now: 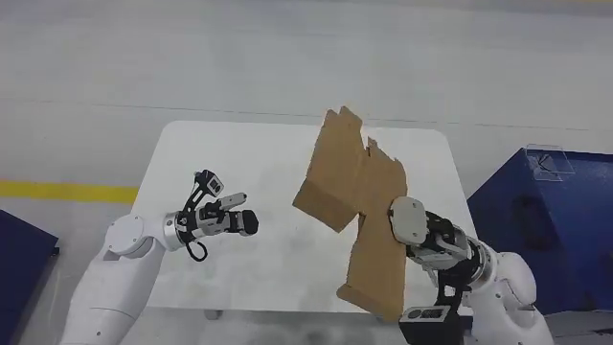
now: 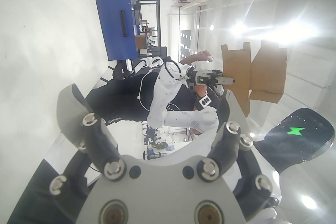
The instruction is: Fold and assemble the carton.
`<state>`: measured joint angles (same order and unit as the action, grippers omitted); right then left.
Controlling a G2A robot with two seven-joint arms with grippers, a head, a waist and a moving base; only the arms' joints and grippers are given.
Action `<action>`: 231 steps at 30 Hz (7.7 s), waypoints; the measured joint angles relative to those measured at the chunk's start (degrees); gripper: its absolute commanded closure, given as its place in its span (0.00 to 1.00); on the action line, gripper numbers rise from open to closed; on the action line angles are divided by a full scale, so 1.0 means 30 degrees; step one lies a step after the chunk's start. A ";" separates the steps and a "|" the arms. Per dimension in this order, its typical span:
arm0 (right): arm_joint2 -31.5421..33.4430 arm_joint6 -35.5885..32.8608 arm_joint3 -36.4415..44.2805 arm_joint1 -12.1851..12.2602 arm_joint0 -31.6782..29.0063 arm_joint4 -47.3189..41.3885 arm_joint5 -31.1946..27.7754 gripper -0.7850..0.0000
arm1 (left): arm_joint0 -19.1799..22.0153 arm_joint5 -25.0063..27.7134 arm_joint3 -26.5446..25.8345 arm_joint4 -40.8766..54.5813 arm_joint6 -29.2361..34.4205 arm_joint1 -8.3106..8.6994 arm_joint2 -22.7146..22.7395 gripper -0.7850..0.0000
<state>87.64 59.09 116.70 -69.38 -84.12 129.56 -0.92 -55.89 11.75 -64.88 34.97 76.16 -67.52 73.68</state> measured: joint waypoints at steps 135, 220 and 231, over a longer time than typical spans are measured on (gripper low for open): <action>-0.2750 -3.5202 -0.7765 0.1189 0.1555 -5.9079 0.0129 0.11 | -0.0711 -0.2920 -0.5011 0.0212 0.1714 0.0726 -0.1834 1.00; -0.3320 -3.0222 -0.6235 0.0613 0.3348 -5.7387 0.0501 1.00 | -0.0299 0.6740 -0.7605 -0.2249 -0.1277 0.3017 -0.0776 0.00; -0.3887 -3.0440 -0.7436 -0.0131 0.4461 -6.5655 -0.0737 1.00 | -0.2912 1.3720 -1.0583 -1.4289 -1.1784 0.2745 0.1490 0.00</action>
<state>75.97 -32.23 94.39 -69.77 -70.73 -67.41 -3.14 -64.63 52.91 -96.62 -7.89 40.80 -59.28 78.15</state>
